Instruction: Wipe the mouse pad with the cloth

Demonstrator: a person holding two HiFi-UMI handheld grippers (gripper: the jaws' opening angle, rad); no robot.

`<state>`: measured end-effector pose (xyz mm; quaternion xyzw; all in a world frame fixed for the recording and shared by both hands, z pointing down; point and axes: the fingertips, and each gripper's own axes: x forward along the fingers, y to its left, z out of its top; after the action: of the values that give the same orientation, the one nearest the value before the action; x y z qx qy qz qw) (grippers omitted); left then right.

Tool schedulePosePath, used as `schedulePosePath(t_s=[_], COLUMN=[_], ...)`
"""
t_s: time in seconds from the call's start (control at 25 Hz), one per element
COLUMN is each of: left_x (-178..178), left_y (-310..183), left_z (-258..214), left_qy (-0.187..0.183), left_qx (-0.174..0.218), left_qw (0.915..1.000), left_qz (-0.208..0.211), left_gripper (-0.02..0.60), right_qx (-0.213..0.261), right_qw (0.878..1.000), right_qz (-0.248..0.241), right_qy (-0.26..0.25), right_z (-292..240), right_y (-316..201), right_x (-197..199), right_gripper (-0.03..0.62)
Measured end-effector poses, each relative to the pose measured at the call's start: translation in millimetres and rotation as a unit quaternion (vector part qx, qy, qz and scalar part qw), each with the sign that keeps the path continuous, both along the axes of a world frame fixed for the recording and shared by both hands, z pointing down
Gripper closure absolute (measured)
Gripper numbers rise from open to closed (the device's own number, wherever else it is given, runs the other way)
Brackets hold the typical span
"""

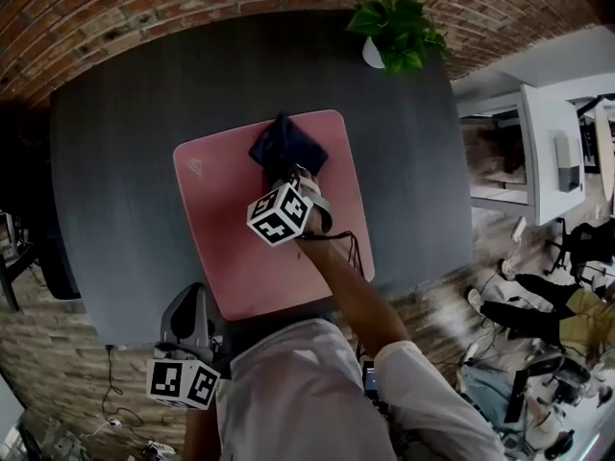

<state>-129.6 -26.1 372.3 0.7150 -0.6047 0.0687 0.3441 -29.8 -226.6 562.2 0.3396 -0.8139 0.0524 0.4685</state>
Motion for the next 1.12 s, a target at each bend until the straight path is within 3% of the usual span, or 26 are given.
schedulePosePath(t_s=[1.12], left_x=[-19], left_y=[16], left_z=[4], left_qy=[0.004], left_qx=[0.001], left_qw=[1.0], left_qz=[-0.007], left_gripper=[0.566], right_qx=[-0.005], right_qw=[1.0], right_qz=[0.009], right_qy=[-0.004], right_z=[1], right_y=[5], right_x=[-14], right_gripper=[0.563])
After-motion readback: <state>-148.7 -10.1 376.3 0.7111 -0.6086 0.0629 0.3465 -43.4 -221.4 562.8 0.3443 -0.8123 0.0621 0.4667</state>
